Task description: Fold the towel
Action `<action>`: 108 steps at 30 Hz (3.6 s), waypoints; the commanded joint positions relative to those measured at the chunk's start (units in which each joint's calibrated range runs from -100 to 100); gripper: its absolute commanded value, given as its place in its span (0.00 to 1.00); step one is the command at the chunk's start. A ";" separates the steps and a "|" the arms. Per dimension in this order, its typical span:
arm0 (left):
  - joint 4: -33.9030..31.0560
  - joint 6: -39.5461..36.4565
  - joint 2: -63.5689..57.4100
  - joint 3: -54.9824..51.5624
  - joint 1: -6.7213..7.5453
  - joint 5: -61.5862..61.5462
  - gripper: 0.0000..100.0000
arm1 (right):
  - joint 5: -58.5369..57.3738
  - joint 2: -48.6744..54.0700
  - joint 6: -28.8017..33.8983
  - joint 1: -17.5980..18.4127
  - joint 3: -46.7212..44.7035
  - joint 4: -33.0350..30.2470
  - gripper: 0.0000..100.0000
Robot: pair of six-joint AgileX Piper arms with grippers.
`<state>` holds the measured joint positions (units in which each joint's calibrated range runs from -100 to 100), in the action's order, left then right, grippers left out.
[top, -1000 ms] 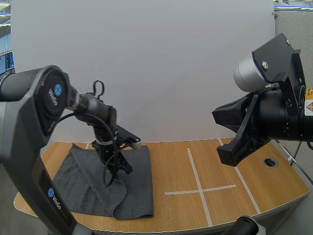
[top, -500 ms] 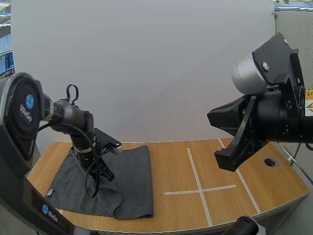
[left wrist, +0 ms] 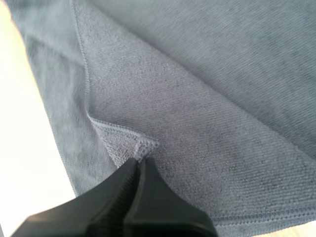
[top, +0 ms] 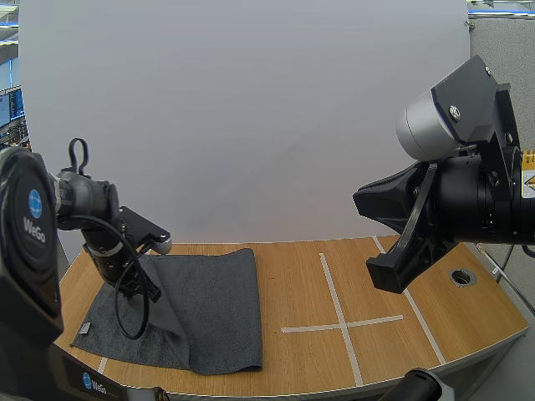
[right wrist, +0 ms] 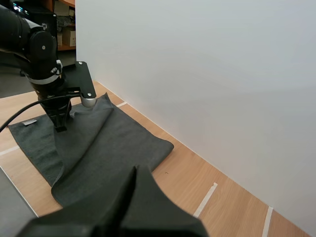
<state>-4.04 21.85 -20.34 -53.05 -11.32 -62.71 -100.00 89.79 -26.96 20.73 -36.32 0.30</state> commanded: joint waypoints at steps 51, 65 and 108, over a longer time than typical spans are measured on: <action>24.56 30.45 -0.52 -1.98 -19.57 -4.84 0.51 | 0.00 0.35 -0.63 -0.24 -0.10 1.54 0.00; 24.56 31.18 -0.52 -1.98 -19.57 -4.46 0.82 | 0.00 0.35 -0.63 -0.24 -1.68 1.55 0.00; 28.62 39.56 3.21 -1.13 -25.59 13.66 0.00 | 0.00 0.35 -0.63 -0.24 -2.91 1.52 0.00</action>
<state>15.24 57.23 -17.13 -59.15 -36.72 -43.90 -100.00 89.79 -27.19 20.73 -39.02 1.76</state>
